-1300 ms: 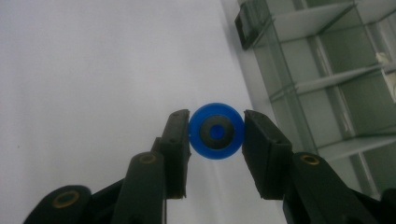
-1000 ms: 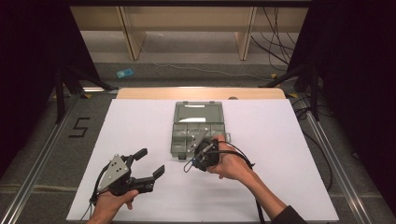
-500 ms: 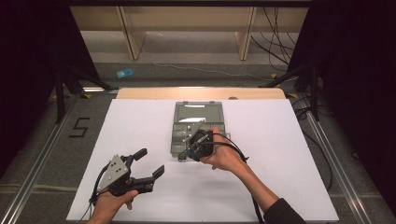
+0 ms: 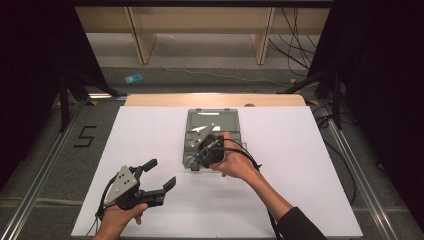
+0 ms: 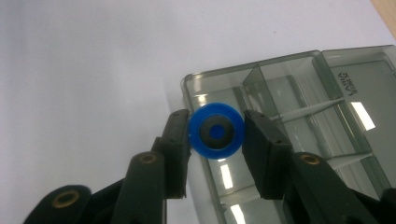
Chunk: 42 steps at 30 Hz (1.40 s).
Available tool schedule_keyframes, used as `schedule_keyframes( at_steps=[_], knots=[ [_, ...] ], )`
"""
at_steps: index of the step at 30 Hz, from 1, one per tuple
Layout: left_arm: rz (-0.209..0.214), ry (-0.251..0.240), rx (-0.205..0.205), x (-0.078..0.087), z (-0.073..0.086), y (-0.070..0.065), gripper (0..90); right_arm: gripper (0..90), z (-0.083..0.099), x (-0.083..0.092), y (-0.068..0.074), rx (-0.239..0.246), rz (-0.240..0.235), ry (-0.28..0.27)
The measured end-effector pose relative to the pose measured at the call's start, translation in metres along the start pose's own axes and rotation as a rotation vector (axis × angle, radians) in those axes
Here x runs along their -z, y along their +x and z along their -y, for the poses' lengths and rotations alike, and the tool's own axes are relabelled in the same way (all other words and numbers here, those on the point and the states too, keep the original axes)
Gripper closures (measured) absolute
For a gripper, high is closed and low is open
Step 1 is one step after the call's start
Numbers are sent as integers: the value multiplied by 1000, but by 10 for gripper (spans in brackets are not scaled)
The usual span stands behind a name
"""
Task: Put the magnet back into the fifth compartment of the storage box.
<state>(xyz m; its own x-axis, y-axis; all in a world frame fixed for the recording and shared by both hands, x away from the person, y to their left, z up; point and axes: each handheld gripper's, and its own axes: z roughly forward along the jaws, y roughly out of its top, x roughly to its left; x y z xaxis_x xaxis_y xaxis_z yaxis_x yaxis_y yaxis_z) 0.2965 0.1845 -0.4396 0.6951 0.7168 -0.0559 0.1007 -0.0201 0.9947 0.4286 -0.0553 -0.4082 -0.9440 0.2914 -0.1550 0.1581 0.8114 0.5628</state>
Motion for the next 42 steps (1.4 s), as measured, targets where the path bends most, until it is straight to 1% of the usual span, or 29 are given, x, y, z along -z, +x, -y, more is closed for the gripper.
schedule_keyframes(
  at_steps=[1, 2, 4, 7, 9, 17, 20, 24, 25, 26, 37, 42],
  knots=[
    [0, -1, -2, 0, 0, 0, 154, 625, 0, 0, -1, 0, 5, -3],
    [-7, 11, -7, 1, -1, 0, 154, 625, -1, -1, -1, -2, 9, -7],
    [-7, 10, -3, 1, -1, -1, 154, 625, -2, -1, -2, 0, 15, -12],
    [-7, 10, -11, 1, -1, 0, 154, 625, -3, -3, -4, -1, 12, -17],
    [-7, 10, -4, 1, -1, 0, 154, 625, -3, -4, -4, 0, 15, -19],
    [-6, 10, -5, 1, -1, 0, 154, 625, -9, -11, -7, 5, 13, -22],
    [-8, 10, -1, 2, -1, -1, 154, 625, -12, -14, -8, 6, 20, -24],
    [-8, 7, -4, 2, -1, 0, 154, 625, -15, -18, -12, 5, 15, -24],
    [-7, 8, -12, 2, -1, 1, 154, 625, -15, -20, -12, 1, 17, -25],
    [-8, 7, -5, 2, -1, 0, 154, 625, -15, -20, -13, 2, 20, -21],
    [-6, 8, -5, 2, -1, 0, 154, 625, -16, -32, -17, 1, 25, -12],
    [-9, 8, -7, 2, -1, 0, 154, 625, -16, -37, -18, 3, 16, -4]
  ],
)
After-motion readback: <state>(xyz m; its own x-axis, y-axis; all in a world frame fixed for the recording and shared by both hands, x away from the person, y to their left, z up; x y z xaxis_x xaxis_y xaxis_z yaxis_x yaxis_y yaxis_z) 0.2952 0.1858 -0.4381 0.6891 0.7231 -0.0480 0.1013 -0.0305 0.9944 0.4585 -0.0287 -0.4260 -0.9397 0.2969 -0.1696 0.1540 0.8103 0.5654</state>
